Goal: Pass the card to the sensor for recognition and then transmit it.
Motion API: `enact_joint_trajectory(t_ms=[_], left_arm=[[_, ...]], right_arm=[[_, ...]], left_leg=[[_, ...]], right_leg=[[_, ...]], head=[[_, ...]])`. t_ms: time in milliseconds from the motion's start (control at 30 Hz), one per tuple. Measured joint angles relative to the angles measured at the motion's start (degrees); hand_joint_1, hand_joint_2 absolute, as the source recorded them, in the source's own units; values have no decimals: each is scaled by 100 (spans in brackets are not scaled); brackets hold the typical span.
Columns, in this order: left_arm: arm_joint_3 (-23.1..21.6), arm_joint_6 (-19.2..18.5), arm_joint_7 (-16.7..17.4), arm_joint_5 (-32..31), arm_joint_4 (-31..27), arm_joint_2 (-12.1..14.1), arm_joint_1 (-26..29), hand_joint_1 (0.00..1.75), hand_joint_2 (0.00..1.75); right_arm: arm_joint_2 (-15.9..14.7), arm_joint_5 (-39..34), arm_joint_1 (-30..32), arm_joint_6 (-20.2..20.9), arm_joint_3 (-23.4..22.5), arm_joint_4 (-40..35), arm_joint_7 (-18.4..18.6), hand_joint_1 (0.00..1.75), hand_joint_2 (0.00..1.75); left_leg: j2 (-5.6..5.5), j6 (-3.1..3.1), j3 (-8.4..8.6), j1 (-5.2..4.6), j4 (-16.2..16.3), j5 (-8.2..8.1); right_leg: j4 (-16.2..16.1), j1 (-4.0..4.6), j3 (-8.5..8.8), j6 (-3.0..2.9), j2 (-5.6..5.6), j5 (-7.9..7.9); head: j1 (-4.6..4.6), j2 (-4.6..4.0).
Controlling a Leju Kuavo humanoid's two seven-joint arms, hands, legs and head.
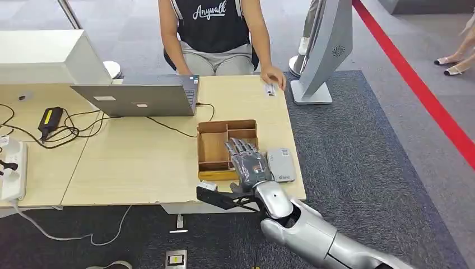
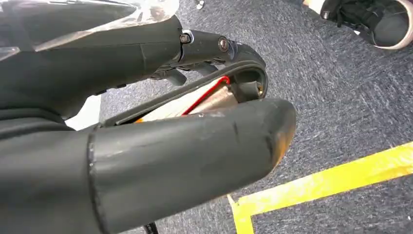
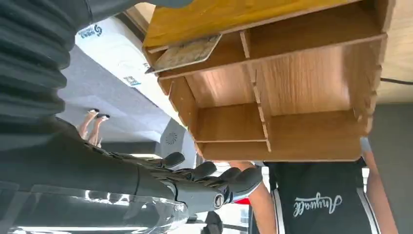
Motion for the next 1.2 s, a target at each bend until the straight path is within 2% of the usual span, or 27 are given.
enact_joint_trajectory(t_ms=[33,67,233,600,1200], left_arm=[[0,0,2,2,0,0,0,0,0],[0,2,7,2,0,0,0,0,175],[0,-109,122,46,2,0,1,0,175],[0,-48,111,28,4,-15,1,0,175],[0,-48,122,31,7,-20,2,0,175]], right_arm=[[11,4,-6,-13,0,48,0,0,175],[22,11,-12,-22,0,96,0,0,175],[35,90,-19,-122,-11,293,-15,0,175],[26,208,-53,-378,-83,599,18,0,175],[-31,249,-68,-402,-223,706,46,0,175]], left_leg=[[0,0,0,0,0,0],[0,0,0,0,0,0],[0,0,0,0,0,0],[0,0,1,0,0,0],[0,0,1,0,0,0]], right_leg=[[0,0,0,0,0,0],[0,0,0,0,0,0],[0,0,0,0,0,0],[0,0,0,0,0,0],[0,0,-1,0,0,0]], head=[[0,0],[0,0],[0,0],[0,0],[0,0]])
